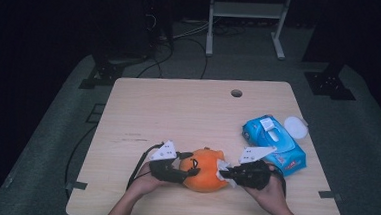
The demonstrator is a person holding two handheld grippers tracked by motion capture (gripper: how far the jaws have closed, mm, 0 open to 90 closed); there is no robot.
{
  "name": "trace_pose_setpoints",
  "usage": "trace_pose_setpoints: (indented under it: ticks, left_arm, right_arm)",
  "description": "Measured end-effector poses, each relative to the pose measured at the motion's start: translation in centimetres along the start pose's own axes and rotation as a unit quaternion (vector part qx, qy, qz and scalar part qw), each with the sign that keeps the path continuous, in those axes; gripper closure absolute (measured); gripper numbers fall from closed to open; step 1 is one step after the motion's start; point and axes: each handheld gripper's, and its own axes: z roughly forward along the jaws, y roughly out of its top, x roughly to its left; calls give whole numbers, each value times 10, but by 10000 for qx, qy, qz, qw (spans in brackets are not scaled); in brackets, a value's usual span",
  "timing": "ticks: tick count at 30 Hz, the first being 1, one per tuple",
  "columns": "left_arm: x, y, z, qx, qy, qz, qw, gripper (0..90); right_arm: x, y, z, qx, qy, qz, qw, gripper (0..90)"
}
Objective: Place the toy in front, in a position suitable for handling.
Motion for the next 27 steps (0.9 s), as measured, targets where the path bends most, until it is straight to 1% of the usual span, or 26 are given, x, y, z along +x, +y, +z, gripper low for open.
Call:
trace_pose_setpoints:
  ticks: [1,2,4,5,7,8,9,10,11,12,13,14,16,18,19,21,23,24,25,26,27]
  left_arm:
    - [1,-1,0,-23,-18,-43,10000,378]
    - [1,-1,0,-27,-35,-73,10000,378]
    - [1,-1,0,-15,-51,-51,10000,382]
    - [0,-1,0,-25,-64,-11,10000,387]
    - [-2,-1,1,-29,-99,-2,9999,393]
    - [-2,-1,1,-29,-99,-2,9999,396]
    - [-3,0,1,10,-112,48,9999,396]
    - [-3,0,1,14,-116,64,9999,396]
    - [-3,0,0,20,-121,59,9999,396]
    - [-3,0,0,20,-121,59,9999,394]
    - [-2,0,0,25,-123,54,9999,392]
    - [-2,0,0,15,-123,62,9999,391]
    - [-2,-1,0,9,-125,54,9999,391]
    - [-3,-1,1,0,-152,67,9999,394]
    - [-6,0,3,-29,-195,201,9996,398]
    - [-13,2,7,-36,-276,377,9989,406]
    - [-20,3,10,-12,-309,605,9977,412]
    - [-22,4,10,8,-296,675,9973,413]
    - [-22,4,10,7,-292,687,9972,413]
    - [-22,4,10,7,-292,687,9972,415]
    - [-21,3,9,-13,-326,652,9973,415]
  right_arm:
    - [4,2,1,-28,135,-56,9999,855]
    - [9,3,3,-24,198,-122,9997,856]
    - [14,6,6,16,95,-316,9995,855]
    - [13,6,5,22,71,-319,9995,856]
    - [7,5,2,-30,54,-187,9998,856]
    - [2,3,0,-42,-21,-132,9999,856]
    - [-4,1,-2,-39,-146,-50,9999,856]
    - [-9,0,-3,-32,-168,55,9998,856]
    - [-15,-2,-4,-4,-139,166,9998,856]
    - [-15,-2,-4,-4,-139,166,9998,856]
    - [-21,-7,-5,62,-78,291,9995,856]
    - [-22,-8,-4,82,-21,323,9994,856]
    - [-21,-8,-4,99,4,295,9995,855]
    - [-10,-2,-3,43,138,131,9998,855]
    - [-6,1,-2,3,175,61,9998,855]
    - [1,8,0,-114,272,-49,9996,855]
    - [8,13,1,-220,190,-185,9994,856]
    - [9,14,1,-286,116,-216,9993,856]
    - [9,15,0,-303,58,-211,9993,857]
    - [9,15,0,-303,58,-211,9993,857]
    - [2,12,-2,-321,-61,-89,9994,858]
